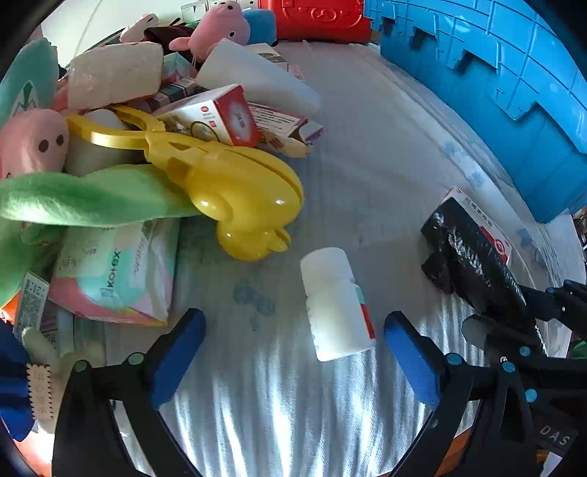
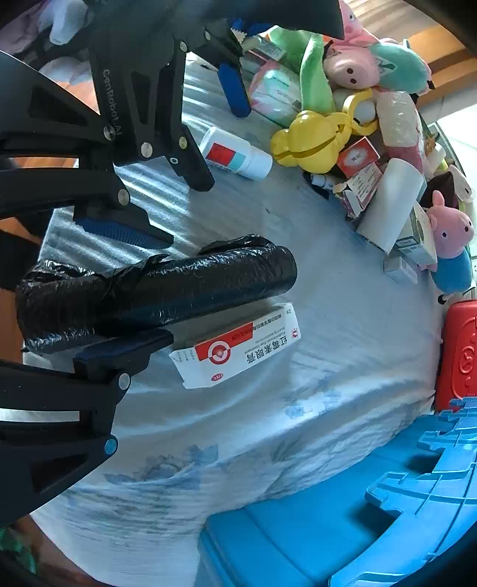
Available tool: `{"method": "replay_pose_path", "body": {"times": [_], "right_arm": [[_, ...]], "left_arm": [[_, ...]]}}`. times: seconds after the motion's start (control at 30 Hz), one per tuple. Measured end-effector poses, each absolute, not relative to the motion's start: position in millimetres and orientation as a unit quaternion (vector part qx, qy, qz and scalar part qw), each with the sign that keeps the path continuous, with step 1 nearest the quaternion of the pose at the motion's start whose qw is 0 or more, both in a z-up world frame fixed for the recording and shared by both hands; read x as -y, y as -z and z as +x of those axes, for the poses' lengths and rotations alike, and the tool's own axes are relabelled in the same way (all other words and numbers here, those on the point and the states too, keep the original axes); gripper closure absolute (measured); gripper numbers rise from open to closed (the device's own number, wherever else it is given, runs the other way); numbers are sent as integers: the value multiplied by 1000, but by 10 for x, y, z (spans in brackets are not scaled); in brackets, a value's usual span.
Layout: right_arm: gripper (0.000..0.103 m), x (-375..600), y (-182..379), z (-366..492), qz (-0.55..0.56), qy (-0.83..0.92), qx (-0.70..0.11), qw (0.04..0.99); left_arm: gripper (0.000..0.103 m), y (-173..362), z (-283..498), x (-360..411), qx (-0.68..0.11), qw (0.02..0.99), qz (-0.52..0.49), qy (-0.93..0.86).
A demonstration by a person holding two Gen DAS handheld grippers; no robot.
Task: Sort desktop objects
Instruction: 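Grasp the black wrapped roll with the right tool while the left tool grasps the white pill bottle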
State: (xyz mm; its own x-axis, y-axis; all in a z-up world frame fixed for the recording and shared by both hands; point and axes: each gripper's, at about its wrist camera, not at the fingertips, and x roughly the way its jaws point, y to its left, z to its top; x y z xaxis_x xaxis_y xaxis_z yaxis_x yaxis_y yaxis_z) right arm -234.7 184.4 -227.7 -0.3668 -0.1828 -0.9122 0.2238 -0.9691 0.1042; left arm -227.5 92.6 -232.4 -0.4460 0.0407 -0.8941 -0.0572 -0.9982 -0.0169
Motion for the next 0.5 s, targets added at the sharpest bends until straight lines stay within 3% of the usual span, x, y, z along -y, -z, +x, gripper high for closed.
{"method": "replay_pose_path", "body": {"times": [0.33, 0.5], "right_arm": [[56, -2050, 2105, -2428, 553, 828, 7, 96], [56, -2015, 2086, -2410, 554, 828, 2, 85]], "left_arm": [[18, 2162, -2447, -764, -11, 24, -543, -839], [45, 2031, -2402, -812, -24, 53, -543, -838]]}}
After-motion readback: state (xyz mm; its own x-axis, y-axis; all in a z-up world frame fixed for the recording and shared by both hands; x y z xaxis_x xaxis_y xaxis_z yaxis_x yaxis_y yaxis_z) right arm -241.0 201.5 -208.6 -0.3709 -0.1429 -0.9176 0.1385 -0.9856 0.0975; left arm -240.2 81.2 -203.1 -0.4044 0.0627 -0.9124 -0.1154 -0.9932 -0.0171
